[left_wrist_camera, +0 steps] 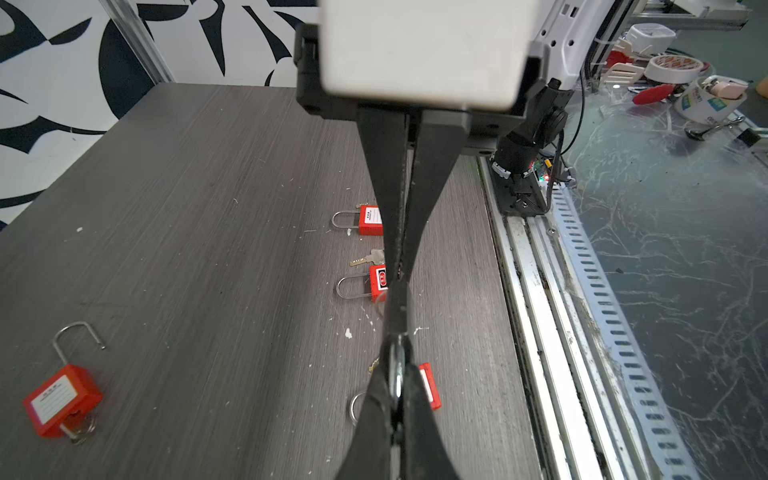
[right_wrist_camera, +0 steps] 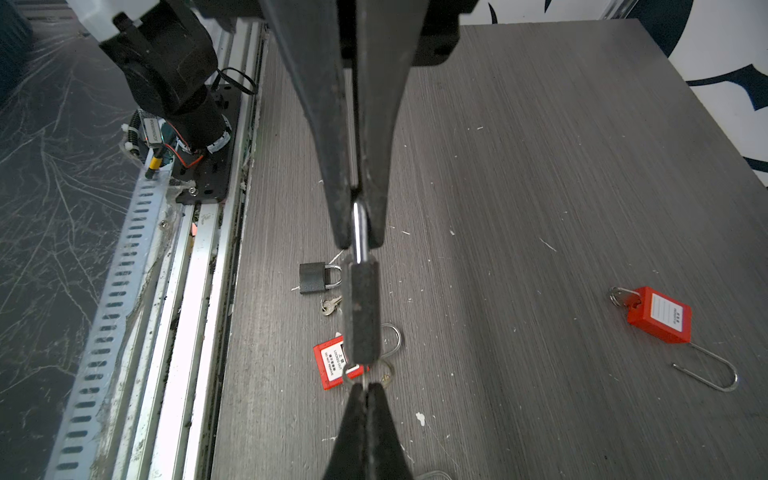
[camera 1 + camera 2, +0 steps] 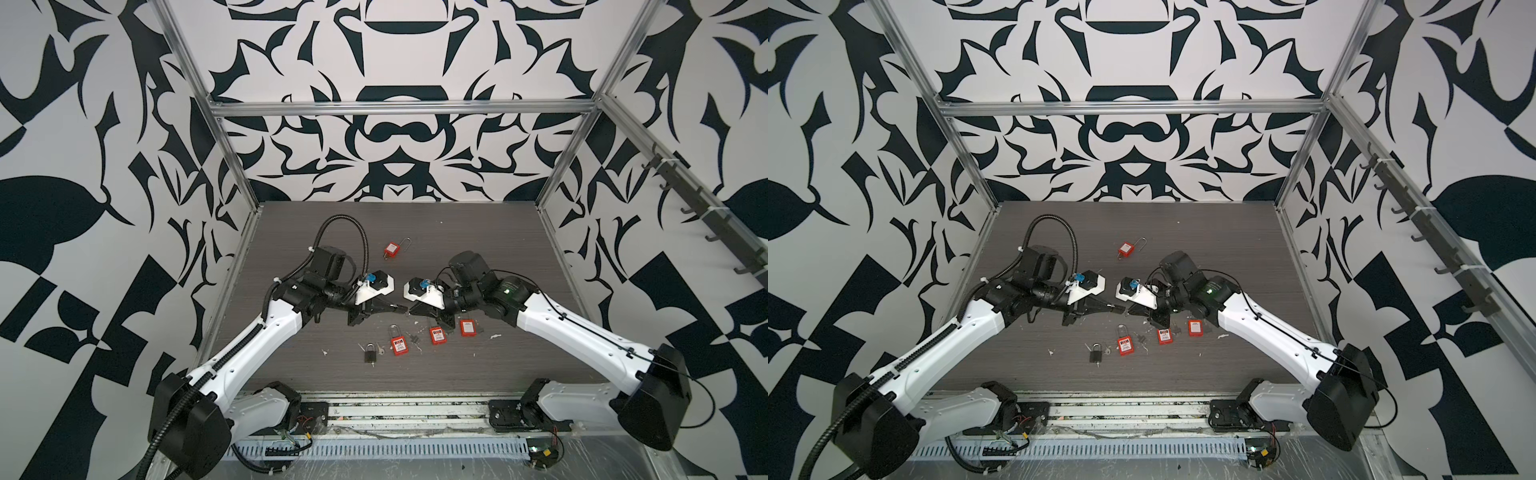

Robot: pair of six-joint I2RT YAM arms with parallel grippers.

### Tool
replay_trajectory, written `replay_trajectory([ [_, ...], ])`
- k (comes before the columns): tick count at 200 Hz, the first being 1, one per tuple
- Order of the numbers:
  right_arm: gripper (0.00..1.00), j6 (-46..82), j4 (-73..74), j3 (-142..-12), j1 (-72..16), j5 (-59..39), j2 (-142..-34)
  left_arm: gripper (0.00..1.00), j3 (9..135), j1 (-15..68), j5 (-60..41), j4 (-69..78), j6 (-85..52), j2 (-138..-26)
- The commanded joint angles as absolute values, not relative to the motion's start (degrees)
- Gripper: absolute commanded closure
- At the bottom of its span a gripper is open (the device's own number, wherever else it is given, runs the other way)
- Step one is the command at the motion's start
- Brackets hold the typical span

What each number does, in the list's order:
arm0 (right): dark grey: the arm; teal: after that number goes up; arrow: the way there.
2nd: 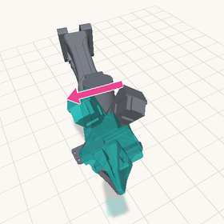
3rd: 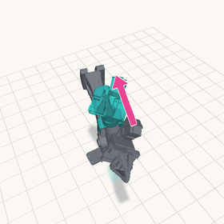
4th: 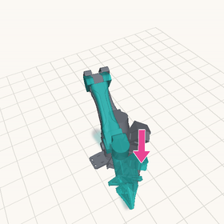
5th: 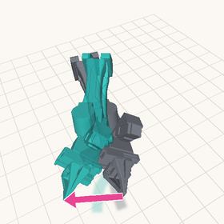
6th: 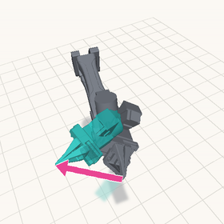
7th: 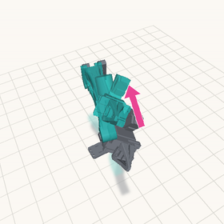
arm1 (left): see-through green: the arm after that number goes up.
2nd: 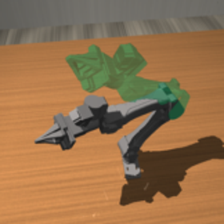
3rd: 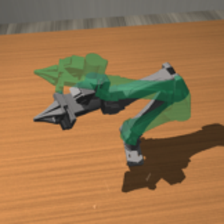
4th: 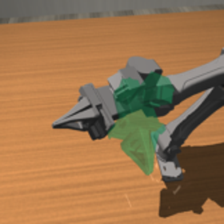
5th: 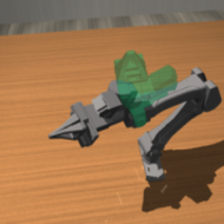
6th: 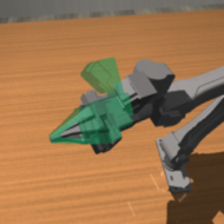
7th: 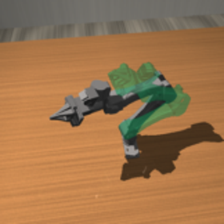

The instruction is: Lock with the key

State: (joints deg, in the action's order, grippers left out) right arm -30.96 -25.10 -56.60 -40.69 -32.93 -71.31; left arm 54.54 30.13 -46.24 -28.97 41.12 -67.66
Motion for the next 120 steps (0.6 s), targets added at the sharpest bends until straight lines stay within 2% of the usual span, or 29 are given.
replay_trajectory([
  [1,1.0,-28.95,-25.23,-53.39,-39.26,-32.53,-69.36,1.0,59.11,28.92,-46.85,-36.09,46.63,-68.83],
  [62,1.0,-24.73,-25.19,-48.66,-38.63,-27.33,-65.16,1.0,63.33,27.33,-44.71,-40.93,50.17,-71.88],
  [120,1.0,-17.08,-24.65,-48.52,-38.5,-18.28,-66.84,1.0,76.14,26.78,-31.13,-64.78,56.85,-86.99],
])
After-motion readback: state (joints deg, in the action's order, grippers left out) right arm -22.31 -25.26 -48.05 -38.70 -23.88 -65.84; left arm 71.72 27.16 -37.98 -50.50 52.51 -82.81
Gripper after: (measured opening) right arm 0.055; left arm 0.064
